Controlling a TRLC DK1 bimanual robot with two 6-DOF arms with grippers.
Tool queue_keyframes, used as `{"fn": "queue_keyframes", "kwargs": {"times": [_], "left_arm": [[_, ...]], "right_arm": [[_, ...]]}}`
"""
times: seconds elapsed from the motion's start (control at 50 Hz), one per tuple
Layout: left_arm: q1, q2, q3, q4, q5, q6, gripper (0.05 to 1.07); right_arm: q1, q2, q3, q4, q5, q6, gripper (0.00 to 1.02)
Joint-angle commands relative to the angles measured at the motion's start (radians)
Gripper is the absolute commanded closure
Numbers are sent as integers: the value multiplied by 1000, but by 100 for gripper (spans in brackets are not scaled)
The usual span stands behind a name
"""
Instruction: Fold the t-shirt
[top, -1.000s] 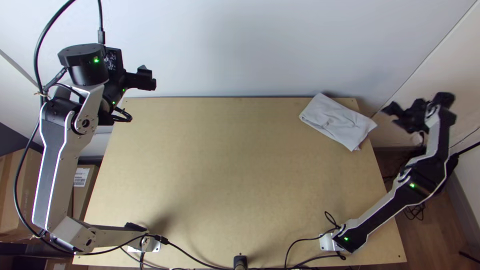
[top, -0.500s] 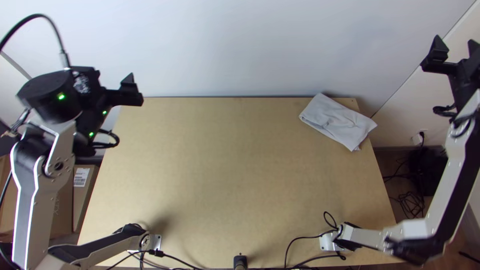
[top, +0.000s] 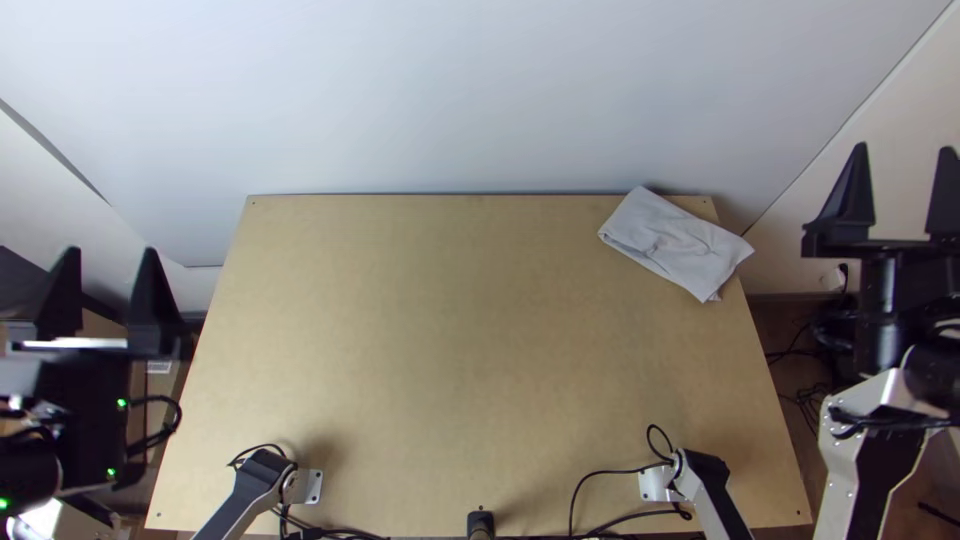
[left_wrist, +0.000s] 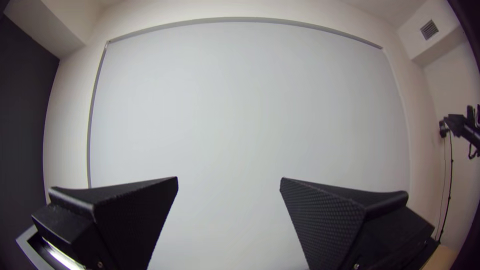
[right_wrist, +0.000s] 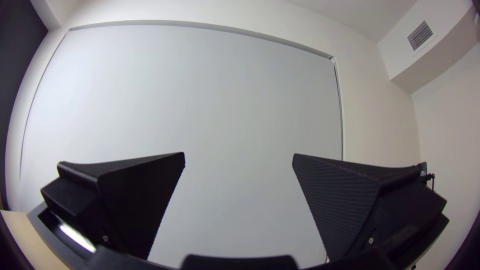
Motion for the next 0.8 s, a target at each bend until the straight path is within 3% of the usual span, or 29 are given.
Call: {"fn": "queue_keyframes", "kwargs": {"times": [0.0, 0.16, 0.42, 0.5, 0.66, 0.78], "left_arm": [[11, -99, -133, 95, 11, 38, 9], [45, -250, -357, 274, 12, 46, 9], [86, -471, -665, 444, 11, 29, 9], [94, -476, -722, 461, -29, 27, 9], [85, -474, -826, 536, -19, -19, 9], [83, -474, -941, 618, 6, 3, 9]], "right_arm": [[13, -87, -115, 68, 20, 21, 4], [21, -216, -278, 116, 23, 35, 4], [52, -411, -533, 188, 23, 42, 4], [59, -457, -617, 237, 23, 42, 4], [61, -538, -784, 249, 29, 42, 3], [81, -632, -961, 318, 32, 38, 3]]}}
